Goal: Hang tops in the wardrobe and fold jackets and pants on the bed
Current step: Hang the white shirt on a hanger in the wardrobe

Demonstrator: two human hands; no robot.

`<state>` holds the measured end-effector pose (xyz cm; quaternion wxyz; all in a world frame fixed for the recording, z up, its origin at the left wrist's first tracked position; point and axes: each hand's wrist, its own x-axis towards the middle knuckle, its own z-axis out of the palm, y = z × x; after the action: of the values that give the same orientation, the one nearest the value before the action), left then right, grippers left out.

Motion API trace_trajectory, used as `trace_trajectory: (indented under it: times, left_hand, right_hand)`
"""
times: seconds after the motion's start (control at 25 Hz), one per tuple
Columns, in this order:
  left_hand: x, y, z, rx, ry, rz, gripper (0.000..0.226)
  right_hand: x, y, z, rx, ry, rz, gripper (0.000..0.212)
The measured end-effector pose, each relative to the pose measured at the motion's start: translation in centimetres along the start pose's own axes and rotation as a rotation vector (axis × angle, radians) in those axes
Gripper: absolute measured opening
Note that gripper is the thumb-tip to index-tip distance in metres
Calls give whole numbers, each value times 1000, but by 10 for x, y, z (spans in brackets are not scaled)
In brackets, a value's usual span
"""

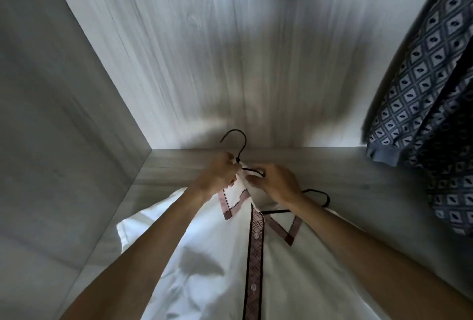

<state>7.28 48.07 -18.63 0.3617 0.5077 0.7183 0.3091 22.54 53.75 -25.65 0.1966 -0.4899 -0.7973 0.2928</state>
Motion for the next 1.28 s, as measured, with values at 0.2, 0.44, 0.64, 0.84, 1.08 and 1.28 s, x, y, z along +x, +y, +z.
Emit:
trace_trajectory:
  times: [0.2,0.44,0.64,0.84,1.08,1.28]
  left_hand:
    - [13,-24,-30,504,103,326,35]
    - [1,-42,-1,236,197,318,43]
    - [8,-38,-4,242,443,333,35]
    - [5,-37,-6,61,419,261,34]
    - [5,-34,-8,-197,323,176,37]
    - [-3,-31,-17,-217,379,180,29]
  right_hand:
    - [-1,-10,-7,-98,101,-27,17]
    - [-9,-26,-6,-197,241,-147,21]
    - [-55,-7,12,-324,521,-539,27]
    - [-104,53,8,-120,285,-398,38]
    - [-69,25,-5,-32,-10,-226,57]
    - [-70,36,-25,-188,-10,-280,26]
